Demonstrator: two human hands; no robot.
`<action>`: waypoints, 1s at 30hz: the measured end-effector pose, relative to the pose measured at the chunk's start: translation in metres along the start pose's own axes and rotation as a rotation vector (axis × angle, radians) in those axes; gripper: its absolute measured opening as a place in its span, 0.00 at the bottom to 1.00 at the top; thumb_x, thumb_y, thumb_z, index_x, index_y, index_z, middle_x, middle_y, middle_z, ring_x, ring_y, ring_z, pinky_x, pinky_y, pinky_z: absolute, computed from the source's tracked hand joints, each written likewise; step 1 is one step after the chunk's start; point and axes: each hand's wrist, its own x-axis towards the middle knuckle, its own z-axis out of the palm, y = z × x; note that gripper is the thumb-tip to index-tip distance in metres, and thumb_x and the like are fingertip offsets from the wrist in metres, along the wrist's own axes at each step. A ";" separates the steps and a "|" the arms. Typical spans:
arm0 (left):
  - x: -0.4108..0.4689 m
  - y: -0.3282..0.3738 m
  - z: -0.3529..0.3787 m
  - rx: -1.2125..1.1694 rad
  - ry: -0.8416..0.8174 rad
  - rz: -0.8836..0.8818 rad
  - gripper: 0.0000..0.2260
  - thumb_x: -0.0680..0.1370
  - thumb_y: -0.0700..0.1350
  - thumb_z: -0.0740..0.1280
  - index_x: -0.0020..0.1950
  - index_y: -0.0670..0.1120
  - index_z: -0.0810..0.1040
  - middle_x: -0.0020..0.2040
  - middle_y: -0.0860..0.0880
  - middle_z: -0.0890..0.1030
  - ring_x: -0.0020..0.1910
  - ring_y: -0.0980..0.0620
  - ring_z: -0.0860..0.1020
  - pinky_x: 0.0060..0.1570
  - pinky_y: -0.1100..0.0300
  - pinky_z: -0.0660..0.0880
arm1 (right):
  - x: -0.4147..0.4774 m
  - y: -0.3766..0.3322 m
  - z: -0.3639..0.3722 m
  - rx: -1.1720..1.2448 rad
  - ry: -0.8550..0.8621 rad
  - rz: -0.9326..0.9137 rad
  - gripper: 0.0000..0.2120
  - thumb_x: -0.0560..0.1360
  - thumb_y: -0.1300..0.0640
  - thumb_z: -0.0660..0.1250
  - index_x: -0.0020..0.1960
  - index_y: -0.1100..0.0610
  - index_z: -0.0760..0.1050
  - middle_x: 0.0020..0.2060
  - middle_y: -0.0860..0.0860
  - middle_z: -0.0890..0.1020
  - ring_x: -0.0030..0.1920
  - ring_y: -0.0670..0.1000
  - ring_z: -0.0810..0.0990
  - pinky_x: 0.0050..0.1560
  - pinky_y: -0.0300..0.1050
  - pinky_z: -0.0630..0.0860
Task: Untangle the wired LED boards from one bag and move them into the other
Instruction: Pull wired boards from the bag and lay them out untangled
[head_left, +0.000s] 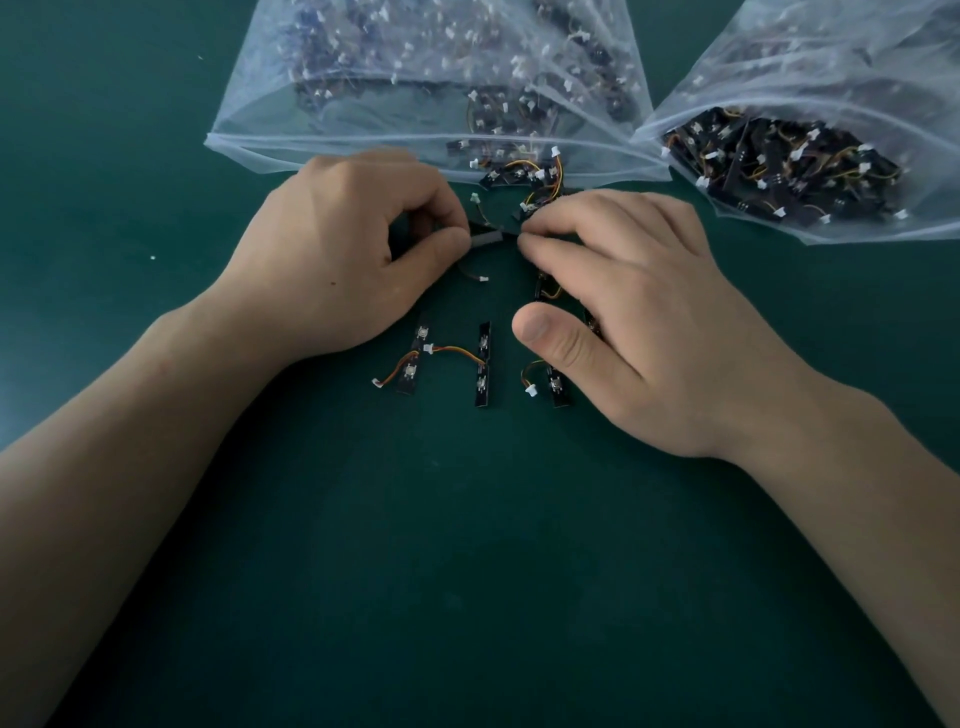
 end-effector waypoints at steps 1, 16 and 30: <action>0.000 0.000 0.000 0.001 0.003 0.006 0.06 0.79 0.52 0.68 0.50 0.53 0.83 0.43 0.58 0.78 0.42 0.52 0.76 0.45 0.46 0.77 | 0.000 0.000 0.000 -0.004 0.021 0.007 0.33 0.85 0.36 0.49 0.71 0.60 0.77 0.68 0.50 0.76 0.72 0.53 0.71 0.76 0.53 0.59; -0.001 -0.002 -0.003 -0.004 -0.034 0.034 0.06 0.79 0.49 0.69 0.54 0.52 0.84 0.44 0.63 0.76 0.41 0.62 0.75 0.43 0.53 0.74 | 0.001 0.033 -0.014 0.126 0.304 0.300 0.08 0.77 0.57 0.73 0.56 0.52 0.83 0.45 0.46 0.84 0.47 0.48 0.82 0.55 0.51 0.79; -0.003 0.002 -0.005 -0.002 -0.051 0.030 0.17 0.82 0.43 0.62 0.69 0.56 0.77 0.46 0.57 0.80 0.41 0.57 0.75 0.44 0.47 0.77 | 0.000 0.035 -0.013 0.104 0.370 0.178 0.09 0.78 0.61 0.68 0.53 0.53 0.87 0.44 0.53 0.81 0.45 0.56 0.79 0.50 0.49 0.74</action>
